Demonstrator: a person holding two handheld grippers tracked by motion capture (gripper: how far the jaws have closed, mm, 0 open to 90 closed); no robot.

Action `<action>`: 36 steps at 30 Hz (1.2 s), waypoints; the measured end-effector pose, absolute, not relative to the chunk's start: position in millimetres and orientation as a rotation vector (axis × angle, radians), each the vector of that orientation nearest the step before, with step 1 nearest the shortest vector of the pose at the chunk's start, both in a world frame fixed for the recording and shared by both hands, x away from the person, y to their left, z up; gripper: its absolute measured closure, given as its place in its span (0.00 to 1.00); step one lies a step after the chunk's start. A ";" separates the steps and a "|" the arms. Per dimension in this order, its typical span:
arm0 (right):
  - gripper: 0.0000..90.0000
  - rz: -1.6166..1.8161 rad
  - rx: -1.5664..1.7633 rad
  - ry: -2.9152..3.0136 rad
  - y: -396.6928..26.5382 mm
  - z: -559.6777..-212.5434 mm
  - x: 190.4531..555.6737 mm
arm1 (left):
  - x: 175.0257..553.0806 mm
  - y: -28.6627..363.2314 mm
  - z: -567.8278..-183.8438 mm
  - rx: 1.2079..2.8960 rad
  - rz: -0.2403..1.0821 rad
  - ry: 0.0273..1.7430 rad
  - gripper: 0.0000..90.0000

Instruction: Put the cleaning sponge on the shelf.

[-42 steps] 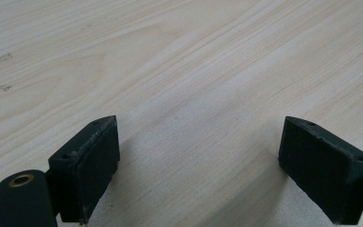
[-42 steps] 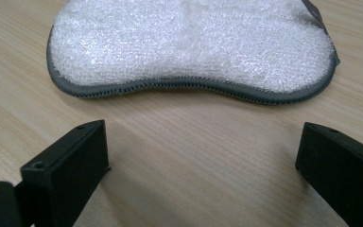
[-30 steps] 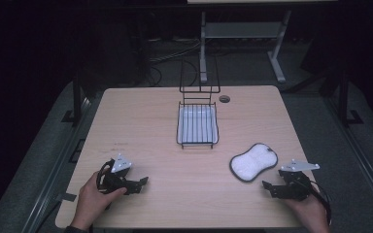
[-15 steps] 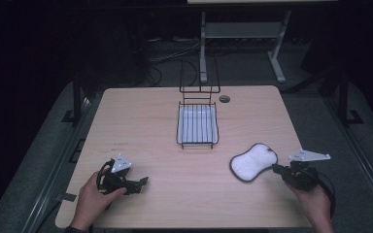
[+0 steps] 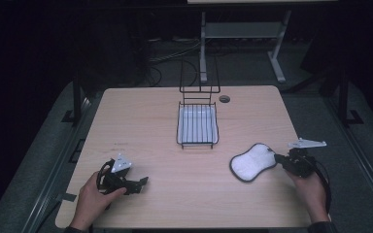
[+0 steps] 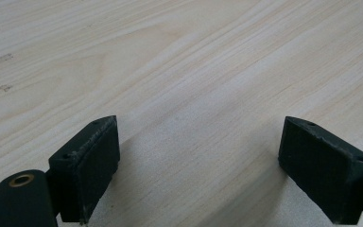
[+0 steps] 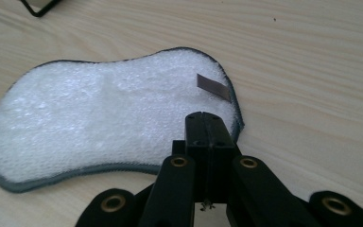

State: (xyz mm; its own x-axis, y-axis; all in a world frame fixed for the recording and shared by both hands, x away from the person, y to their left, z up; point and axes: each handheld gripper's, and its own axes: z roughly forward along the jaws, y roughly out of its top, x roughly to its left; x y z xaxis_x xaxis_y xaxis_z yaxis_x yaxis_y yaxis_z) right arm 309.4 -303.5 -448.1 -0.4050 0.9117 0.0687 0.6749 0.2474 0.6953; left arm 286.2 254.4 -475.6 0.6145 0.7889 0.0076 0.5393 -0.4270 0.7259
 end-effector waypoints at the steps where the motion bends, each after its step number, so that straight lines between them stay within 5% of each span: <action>1: 1.00 0.933 1.465 2.177 -303.4 -449.0 311.4 | 286.2 254.4 -475.6 2.136 0.456 1.040 0.14; 26: 1.00 0.913 1.444 2.190 -275.7 -458.1 363.7 | 286.2 254.4 -475.4 2.137 0.455 1.041 0.14; 36: 1.00 0.997 1.426 2.189 -273.2 -443.0 352.6 | 286.2 254.4 -475.4 2.137 0.455 1.041 0.14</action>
